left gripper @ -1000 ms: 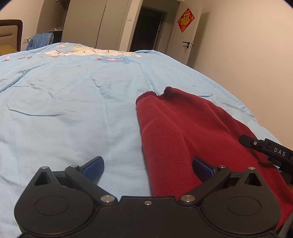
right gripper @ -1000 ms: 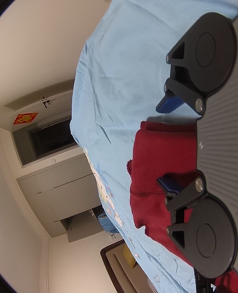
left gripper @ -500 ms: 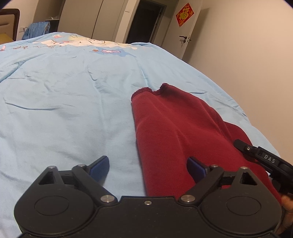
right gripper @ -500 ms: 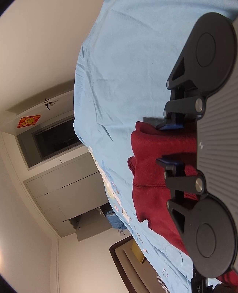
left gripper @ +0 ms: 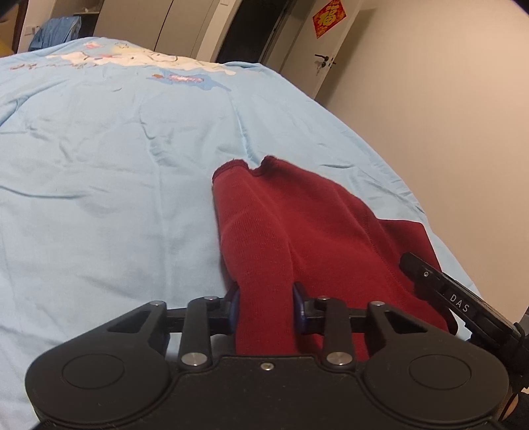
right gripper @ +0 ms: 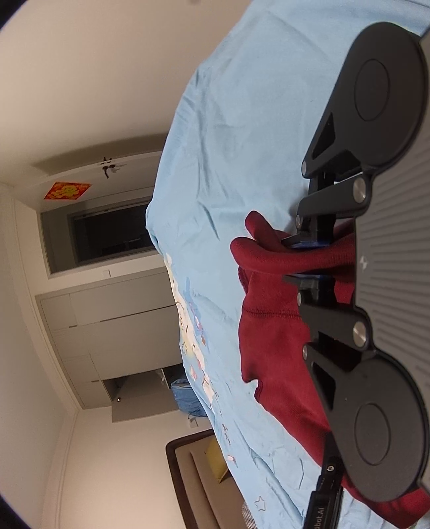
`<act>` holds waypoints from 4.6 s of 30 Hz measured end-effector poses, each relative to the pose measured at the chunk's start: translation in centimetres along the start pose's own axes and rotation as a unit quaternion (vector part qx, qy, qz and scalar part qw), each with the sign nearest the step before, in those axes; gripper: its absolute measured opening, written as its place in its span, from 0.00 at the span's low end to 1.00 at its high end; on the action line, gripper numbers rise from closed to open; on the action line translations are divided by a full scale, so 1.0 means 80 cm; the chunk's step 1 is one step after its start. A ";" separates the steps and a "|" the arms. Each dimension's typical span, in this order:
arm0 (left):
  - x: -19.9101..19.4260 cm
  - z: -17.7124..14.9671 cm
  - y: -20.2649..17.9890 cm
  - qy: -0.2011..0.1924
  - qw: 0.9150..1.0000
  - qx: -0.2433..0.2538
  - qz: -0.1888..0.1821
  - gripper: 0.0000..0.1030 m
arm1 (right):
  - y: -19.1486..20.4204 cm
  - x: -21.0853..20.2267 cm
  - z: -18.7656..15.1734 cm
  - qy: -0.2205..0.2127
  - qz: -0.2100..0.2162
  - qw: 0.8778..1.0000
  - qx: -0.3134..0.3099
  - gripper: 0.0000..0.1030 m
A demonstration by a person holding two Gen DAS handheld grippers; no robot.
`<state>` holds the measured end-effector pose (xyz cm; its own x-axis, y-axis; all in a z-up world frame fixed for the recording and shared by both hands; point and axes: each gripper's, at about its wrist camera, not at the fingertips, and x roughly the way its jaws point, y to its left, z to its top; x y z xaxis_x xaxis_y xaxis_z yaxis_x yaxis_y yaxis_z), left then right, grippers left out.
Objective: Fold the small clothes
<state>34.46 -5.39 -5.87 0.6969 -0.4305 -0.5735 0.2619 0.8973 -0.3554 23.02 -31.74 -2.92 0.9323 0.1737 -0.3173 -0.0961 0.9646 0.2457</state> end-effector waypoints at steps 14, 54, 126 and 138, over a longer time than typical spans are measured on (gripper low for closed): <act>-0.060 0.062 -0.002 -0.105 0.989 0.098 0.040 0.27 | 0.072 0.017 0.074 -0.070 0.074 0.994 -0.040 0.14; -0.102 0.078 0.137 -0.089 0.985 -0.033 0.144 0.78 | 0.172 0.154 0.028 0.072 0.017 0.992 -0.102 0.37; -0.274 -0.142 0.031 -0.158 0.972 0.053 0.164 0.99 | 0.207 -0.203 -0.070 -0.066 0.030 0.992 -0.105 1.00; -0.273 -0.143 0.031 -0.153 0.973 0.051 0.162 0.99 | 0.207 -0.198 -0.072 -0.058 0.030 0.993 -0.099 1.00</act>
<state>12.29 5.14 -2.67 0.9165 -0.0874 -0.3903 0.0485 0.9929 -0.1085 4.68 -17.38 0.92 0.9556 0.2198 -0.1965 -0.2091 0.9751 0.0735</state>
